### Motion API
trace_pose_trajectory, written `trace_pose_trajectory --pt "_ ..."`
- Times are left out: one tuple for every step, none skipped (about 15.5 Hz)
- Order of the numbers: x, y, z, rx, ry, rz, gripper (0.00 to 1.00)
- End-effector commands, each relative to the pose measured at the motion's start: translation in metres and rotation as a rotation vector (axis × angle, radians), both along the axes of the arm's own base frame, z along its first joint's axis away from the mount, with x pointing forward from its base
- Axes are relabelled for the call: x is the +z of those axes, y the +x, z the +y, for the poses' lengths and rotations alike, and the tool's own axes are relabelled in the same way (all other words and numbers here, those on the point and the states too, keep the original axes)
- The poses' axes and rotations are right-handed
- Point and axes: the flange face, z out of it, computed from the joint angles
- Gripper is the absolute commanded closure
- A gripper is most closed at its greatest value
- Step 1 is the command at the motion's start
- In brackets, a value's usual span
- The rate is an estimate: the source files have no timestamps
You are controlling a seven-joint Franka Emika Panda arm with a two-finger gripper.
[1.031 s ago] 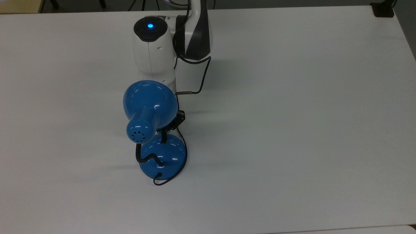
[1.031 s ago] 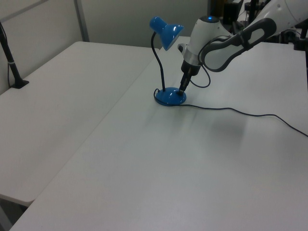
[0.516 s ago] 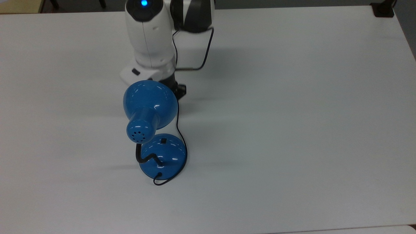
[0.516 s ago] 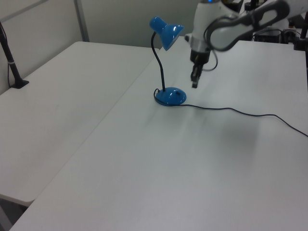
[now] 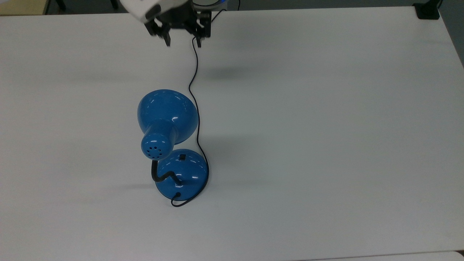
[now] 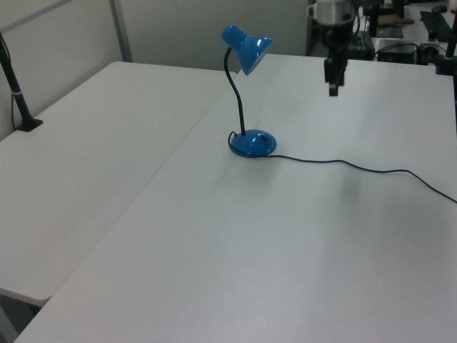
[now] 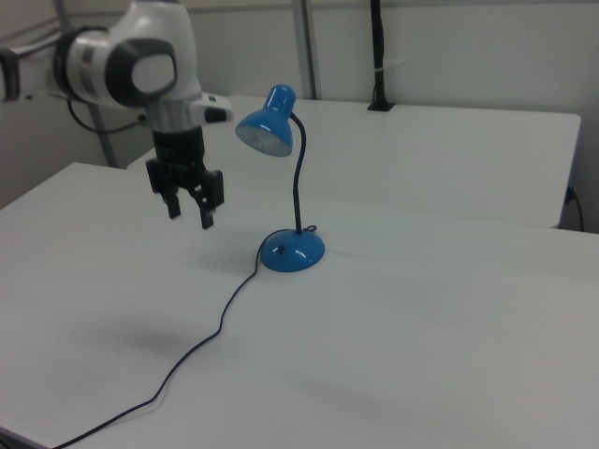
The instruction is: Turn off the lamp
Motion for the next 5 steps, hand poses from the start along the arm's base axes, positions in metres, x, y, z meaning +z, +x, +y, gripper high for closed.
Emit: trace_pose_trajectory --pt "0.041 -0.005 -0.007 -0.142 -0.043 -0.013 0.0" --pt "0.044 -0.005 -0.01 -0.146 -0.043 -0.011 0.0" --pt "0.046 -0.006 -0.013 -0.153 -0.043 -0.016 0.0" --pt "0.048 -0.006 -0.014 -0.154 -0.043 -0.02 0.0" --pt "0.051 -0.008 -0.015 -0.156 -0.042 -0.028 0.0"
